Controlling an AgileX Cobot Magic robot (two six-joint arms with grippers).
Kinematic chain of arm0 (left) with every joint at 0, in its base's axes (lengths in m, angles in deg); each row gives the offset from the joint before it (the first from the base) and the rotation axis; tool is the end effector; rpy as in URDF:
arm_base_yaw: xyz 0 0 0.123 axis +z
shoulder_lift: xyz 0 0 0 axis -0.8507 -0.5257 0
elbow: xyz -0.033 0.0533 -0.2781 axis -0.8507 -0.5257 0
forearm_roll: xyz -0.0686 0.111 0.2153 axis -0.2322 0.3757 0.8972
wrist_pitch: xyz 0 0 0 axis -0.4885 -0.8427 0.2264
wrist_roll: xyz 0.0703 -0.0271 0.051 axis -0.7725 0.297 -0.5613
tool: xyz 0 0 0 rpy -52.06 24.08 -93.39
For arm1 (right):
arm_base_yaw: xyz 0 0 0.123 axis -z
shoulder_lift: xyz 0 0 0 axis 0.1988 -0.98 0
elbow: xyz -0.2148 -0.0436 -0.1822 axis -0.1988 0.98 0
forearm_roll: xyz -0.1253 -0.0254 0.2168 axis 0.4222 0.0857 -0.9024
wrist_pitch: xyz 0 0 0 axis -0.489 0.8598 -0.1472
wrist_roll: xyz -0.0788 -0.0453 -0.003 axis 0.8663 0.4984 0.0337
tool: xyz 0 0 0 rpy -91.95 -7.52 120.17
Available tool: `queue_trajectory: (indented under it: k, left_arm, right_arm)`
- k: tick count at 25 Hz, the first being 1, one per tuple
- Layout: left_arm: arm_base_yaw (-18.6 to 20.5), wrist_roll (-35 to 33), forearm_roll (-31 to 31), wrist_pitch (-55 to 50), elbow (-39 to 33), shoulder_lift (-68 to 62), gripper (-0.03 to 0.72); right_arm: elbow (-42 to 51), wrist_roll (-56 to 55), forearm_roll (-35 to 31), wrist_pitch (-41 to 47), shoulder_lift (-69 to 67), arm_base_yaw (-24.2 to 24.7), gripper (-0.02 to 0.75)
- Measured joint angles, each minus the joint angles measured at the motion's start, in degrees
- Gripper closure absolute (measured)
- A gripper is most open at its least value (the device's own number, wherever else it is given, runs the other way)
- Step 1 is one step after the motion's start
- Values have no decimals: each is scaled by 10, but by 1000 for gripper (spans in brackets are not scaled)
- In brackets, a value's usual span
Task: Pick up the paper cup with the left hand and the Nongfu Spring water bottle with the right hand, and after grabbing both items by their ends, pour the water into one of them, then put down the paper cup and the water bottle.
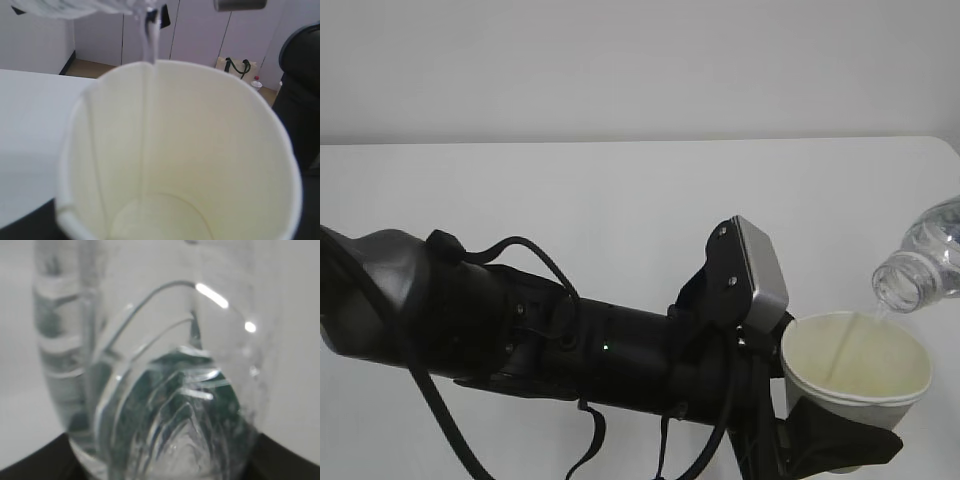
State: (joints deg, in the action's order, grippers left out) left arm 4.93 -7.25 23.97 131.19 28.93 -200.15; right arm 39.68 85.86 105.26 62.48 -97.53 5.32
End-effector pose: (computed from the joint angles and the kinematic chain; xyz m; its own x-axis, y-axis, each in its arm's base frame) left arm 0.1800 -0.3422 0.1493 -0.1272 0.2335 -0.9640 0.9871 -0.0652 -0.1460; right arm 0.1717 0.0268 0.2591 0.2352 -0.9685 0.0823 -0.3340 -0.1601 -0.9289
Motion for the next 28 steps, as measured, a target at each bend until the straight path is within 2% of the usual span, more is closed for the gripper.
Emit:
queue_trajectory:
  k: [28]
  left_arm:
    - [0, 0, -1, 0, 0, 0, 225]
  right_arm:
    - [0, 0, 1, 0, 0, 0, 320]
